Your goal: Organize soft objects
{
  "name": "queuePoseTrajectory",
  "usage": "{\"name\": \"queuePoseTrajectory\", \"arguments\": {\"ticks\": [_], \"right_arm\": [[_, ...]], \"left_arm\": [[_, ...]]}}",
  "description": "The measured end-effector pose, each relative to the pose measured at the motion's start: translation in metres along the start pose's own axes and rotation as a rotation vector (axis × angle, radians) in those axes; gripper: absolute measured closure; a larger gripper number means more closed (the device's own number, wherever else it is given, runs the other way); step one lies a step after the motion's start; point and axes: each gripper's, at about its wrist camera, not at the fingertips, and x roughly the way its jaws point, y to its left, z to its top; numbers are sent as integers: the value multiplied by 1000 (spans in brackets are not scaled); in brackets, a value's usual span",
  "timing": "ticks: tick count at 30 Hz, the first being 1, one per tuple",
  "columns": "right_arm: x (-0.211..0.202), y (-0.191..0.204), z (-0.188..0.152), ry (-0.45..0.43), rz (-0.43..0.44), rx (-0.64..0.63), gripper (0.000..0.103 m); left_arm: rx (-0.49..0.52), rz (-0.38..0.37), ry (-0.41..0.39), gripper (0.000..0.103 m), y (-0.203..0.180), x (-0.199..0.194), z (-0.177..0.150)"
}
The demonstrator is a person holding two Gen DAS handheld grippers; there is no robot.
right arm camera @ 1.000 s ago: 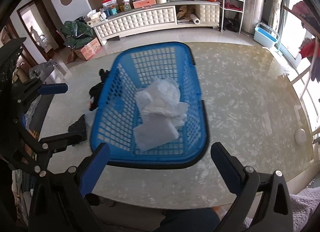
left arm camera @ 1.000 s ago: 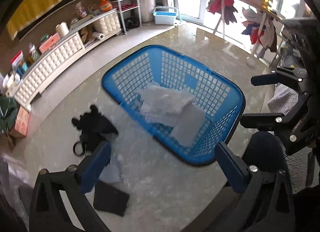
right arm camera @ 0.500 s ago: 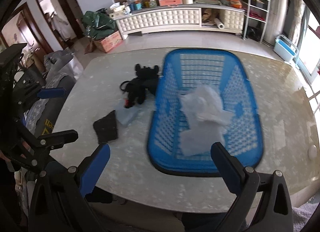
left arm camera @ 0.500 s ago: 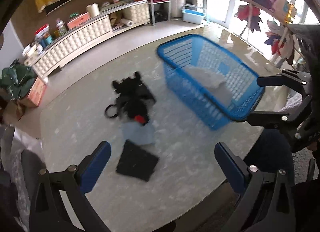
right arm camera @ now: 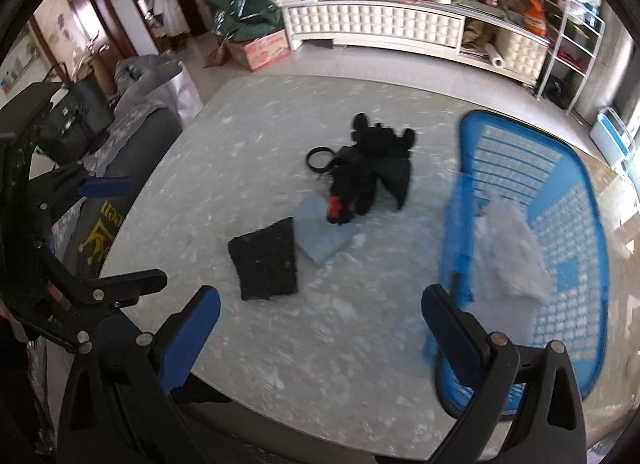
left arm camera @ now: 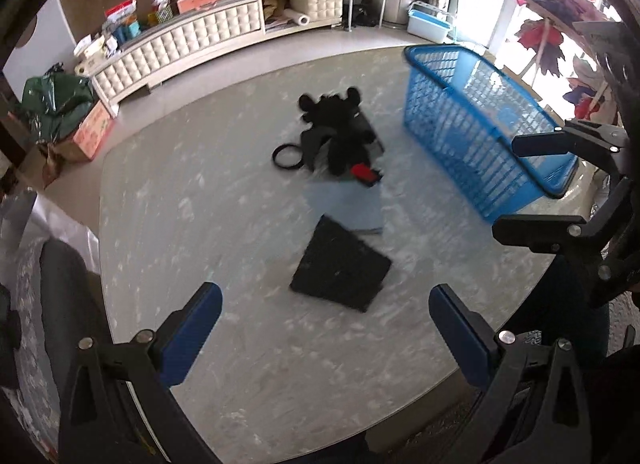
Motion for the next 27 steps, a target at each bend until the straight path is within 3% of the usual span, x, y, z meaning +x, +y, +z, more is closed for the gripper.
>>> {"name": "queuePoseTrajectory", "arguments": {"ticks": [17, 27], "right_arm": [[111, 54, -6, 185, 55, -86, 3], [157, 75, -8, 257, 30, -145, 29]], "left_arm": [[-117, 26, 74, 0, 65, 54, -52], [-161, 28, 102, 0, 91, 81, -68]]}}
